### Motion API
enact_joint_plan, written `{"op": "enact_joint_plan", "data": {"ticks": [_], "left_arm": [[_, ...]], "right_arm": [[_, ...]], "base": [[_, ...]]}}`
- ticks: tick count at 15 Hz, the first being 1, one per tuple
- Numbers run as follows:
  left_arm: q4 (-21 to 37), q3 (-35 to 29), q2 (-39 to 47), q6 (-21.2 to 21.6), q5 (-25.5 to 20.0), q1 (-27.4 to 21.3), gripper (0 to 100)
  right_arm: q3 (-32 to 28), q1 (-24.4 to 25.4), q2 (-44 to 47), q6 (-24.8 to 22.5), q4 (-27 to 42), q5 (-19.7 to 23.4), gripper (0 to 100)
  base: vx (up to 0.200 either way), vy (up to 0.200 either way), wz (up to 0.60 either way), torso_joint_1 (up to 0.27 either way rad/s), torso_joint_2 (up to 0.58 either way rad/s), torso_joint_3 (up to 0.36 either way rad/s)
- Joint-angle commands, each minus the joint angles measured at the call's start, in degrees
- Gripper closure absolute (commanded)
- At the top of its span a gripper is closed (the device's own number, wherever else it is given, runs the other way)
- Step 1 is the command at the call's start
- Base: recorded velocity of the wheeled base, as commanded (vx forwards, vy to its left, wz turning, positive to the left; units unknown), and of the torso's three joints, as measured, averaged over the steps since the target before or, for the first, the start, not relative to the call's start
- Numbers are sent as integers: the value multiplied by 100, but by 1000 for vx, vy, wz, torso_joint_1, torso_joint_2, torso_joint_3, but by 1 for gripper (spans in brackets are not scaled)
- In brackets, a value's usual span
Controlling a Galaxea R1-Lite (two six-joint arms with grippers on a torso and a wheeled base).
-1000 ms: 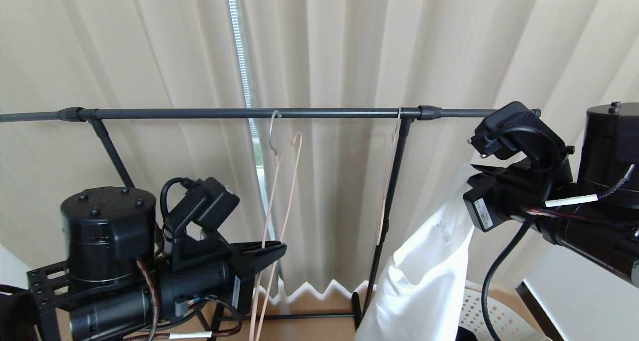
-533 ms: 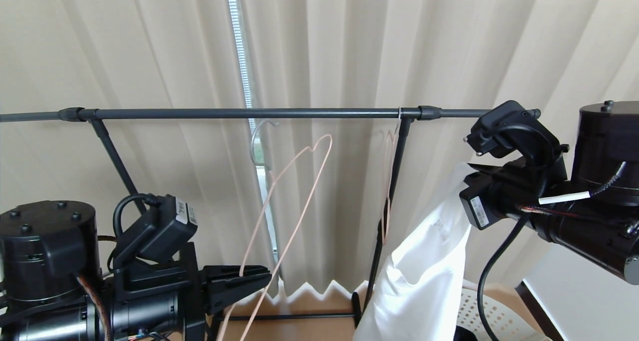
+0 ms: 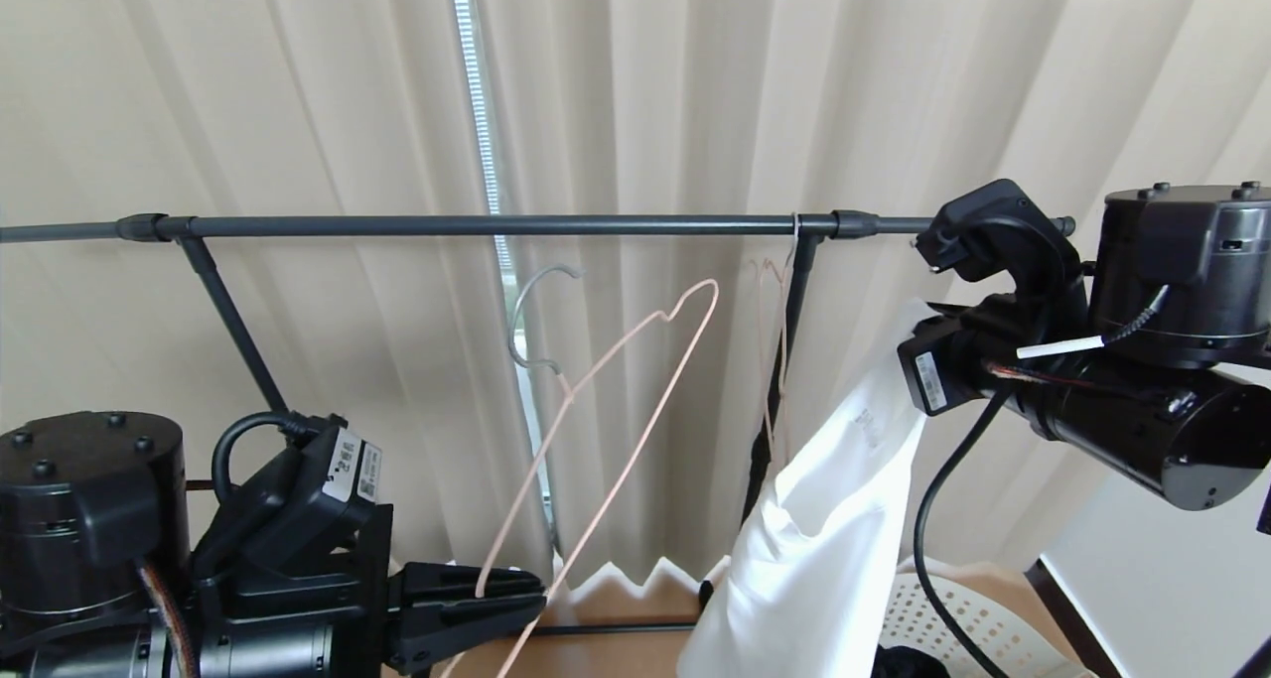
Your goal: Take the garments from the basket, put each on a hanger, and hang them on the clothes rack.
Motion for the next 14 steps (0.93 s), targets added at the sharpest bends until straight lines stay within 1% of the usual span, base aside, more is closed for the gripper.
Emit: {"op": "enact_joint_plan", "data": {"ticks": [1,3,7,11,13,14], "left_arm": [[-2,7,72,4,-25,-136,100],[7,16,81,12,-42,-303,100],[-2,77,266,12,-42,-875,100],[-11,42,406,12,-51,-1121,100],[-11,42,415,12,-51,-1129,100],[-20,-37,547,12,-51,-1270,100]], "right_arm": [[-70,-90,191,7,-16,-1,100],[-140,-213,235,34,-34,-1,100],[-254,-319,297,122,-34,-1,100],[-342,-354,323,227,-34,8,100],[-342,-354,323,227,-34,8,100],[-351,-354,394,236,-43,8,100]], "base": [[0,0,0,0,0,0],[0,0,0,0,0,0],[0,0,0,0,0,0],[0,0,0,0,0,0],[0,0,0,0,0,0],[0,0,0,0,0,0]]}}
